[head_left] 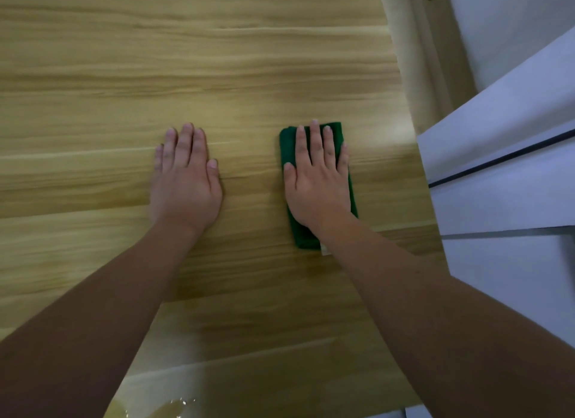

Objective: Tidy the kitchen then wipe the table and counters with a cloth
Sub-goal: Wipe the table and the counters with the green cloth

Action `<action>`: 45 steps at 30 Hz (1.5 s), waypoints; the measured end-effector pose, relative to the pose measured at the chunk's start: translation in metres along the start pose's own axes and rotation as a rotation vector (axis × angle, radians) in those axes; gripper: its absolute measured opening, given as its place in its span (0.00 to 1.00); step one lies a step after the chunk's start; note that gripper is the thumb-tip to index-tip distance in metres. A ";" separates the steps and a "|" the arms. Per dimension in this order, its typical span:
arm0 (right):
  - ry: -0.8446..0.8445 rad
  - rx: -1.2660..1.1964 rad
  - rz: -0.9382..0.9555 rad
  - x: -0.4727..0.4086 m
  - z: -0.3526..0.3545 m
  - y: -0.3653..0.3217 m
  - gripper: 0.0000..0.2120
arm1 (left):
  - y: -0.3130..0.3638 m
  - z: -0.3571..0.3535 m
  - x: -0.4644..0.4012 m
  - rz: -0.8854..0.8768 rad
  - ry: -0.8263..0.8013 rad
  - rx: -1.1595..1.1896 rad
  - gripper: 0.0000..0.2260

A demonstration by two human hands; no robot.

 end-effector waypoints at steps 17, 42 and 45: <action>-0.029 -0.004 0.008 0.085 -0.013 -0.003 0.28 | 0.000 0.002 0.008 0.019 -0.037 -0.004 0.25; -0.035 -0.027 0.003 0.158 -0.021 -0.001 0.28 | 0.065 -0.020 0.144 -0.208 -0.207 0.026 0.24; -0.025 -0.019 0.003 0.177 -0.027 0.001 0.28 | 0.064 -0.020 0.143 -0.206 -0.146 0.065 0.24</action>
Point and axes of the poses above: each hand's wrist, its own x-axis away from the middle knuckle, its own z-axis out of the back of the hand, y = z × x, the point moved 7 cm from there along -x, towards the middle knuckle, and after that the axes turned 10 degrees about x, right-handed, at the moved point
